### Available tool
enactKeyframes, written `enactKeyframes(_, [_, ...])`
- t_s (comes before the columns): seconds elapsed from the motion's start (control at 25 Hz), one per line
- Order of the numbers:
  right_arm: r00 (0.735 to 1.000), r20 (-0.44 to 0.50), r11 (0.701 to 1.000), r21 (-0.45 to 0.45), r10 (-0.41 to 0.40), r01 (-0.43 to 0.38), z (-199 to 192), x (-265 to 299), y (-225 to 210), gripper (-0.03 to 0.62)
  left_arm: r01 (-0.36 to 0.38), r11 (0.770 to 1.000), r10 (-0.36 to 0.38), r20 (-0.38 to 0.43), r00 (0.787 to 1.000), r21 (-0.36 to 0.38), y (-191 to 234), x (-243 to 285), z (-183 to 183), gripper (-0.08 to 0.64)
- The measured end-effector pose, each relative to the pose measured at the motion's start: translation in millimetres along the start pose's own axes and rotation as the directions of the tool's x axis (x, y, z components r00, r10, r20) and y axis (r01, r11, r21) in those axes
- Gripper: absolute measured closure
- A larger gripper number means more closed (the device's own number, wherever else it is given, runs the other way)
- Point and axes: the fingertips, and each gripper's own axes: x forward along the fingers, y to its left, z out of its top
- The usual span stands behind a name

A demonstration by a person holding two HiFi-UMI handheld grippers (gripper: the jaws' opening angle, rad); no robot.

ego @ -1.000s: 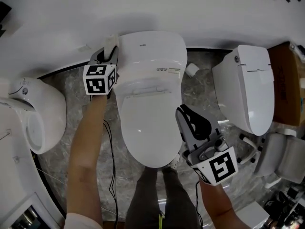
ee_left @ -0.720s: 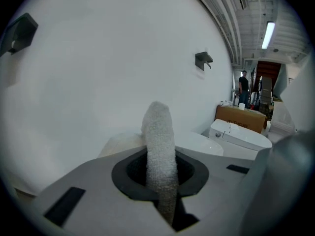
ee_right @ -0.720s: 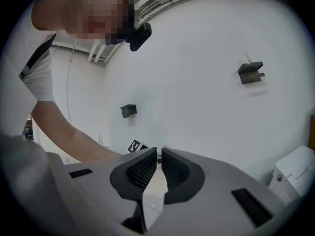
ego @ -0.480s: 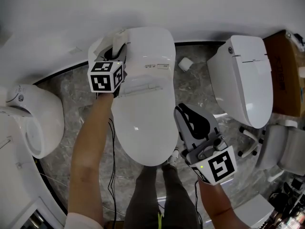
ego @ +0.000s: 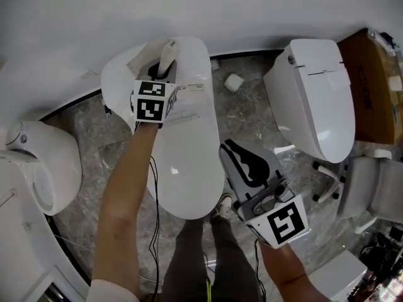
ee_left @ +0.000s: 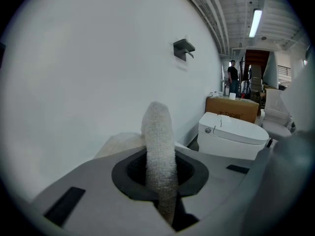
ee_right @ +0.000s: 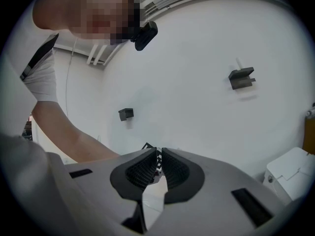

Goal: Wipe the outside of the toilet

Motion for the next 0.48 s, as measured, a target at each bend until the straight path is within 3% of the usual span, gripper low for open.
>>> enactKeyframes(0.28, [0.999,0.007,0.999,0.022,-0.035,0.035,-6,-30,-28,0.538,0.040,0.998,-0.040,-0.014,0.999,0.049,-48,26,9,0.502])
enactKeyframes(0.48, [0.996,0.018,0.996,0.039,-0.084,0.083,-6,-49,-50,0.538,0.089,0.995,-0.089,-0.020,0.996,0.045,-87,45,15,0.502])
